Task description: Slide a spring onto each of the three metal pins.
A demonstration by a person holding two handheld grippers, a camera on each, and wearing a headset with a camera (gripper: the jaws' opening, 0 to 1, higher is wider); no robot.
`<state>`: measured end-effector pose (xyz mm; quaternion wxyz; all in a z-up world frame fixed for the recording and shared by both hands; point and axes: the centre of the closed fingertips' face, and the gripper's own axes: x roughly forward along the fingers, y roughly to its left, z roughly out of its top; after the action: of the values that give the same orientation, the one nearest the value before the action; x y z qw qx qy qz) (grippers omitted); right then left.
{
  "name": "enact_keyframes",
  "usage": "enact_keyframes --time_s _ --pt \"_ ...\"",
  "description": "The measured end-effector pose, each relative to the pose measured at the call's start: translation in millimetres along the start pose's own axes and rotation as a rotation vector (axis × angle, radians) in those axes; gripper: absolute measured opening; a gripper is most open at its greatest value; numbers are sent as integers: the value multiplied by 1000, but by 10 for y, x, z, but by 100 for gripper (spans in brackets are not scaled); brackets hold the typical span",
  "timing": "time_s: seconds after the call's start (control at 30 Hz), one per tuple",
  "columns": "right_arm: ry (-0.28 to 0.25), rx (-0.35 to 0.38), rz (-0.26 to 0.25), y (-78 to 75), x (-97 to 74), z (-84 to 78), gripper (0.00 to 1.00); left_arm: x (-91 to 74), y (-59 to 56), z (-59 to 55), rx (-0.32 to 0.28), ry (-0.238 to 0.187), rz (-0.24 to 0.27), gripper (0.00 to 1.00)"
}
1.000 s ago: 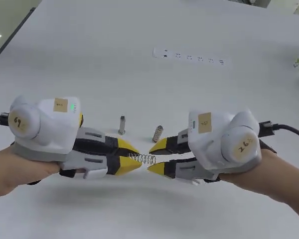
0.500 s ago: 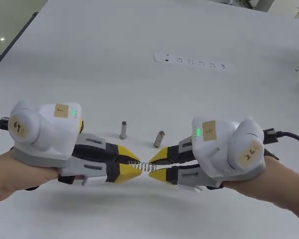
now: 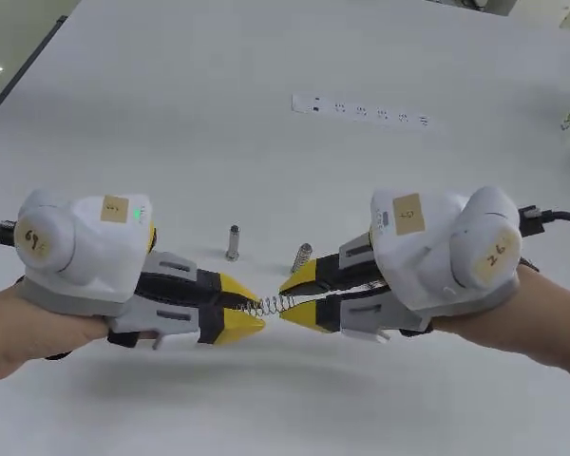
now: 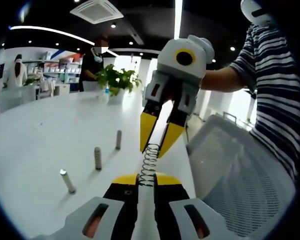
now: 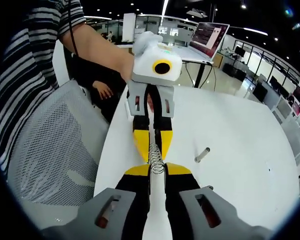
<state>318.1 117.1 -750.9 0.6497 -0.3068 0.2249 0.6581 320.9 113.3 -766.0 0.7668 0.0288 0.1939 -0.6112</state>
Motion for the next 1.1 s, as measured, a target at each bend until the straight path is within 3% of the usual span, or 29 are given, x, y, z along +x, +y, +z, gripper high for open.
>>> enact_keyframes --time_s 0.07,0.13,0.23,0.7,1.1 --pt "-15 10 6 6 1 36 7 -8 -2 -7 1 2 2 3" --pt "-88 66 25 36 0 172 7 -10 -7 -24 5 8 3 3" --pt "-80 53 25 23 13 186 7 -1 -10 -33 13 14 8 2" --pt "-179 129 5 -1 49 368 7 24 7 -9 8 -10 29 2" --pt "-214 146 -20 -19 93 425 7 22 17 -2 5 -15 36 3"
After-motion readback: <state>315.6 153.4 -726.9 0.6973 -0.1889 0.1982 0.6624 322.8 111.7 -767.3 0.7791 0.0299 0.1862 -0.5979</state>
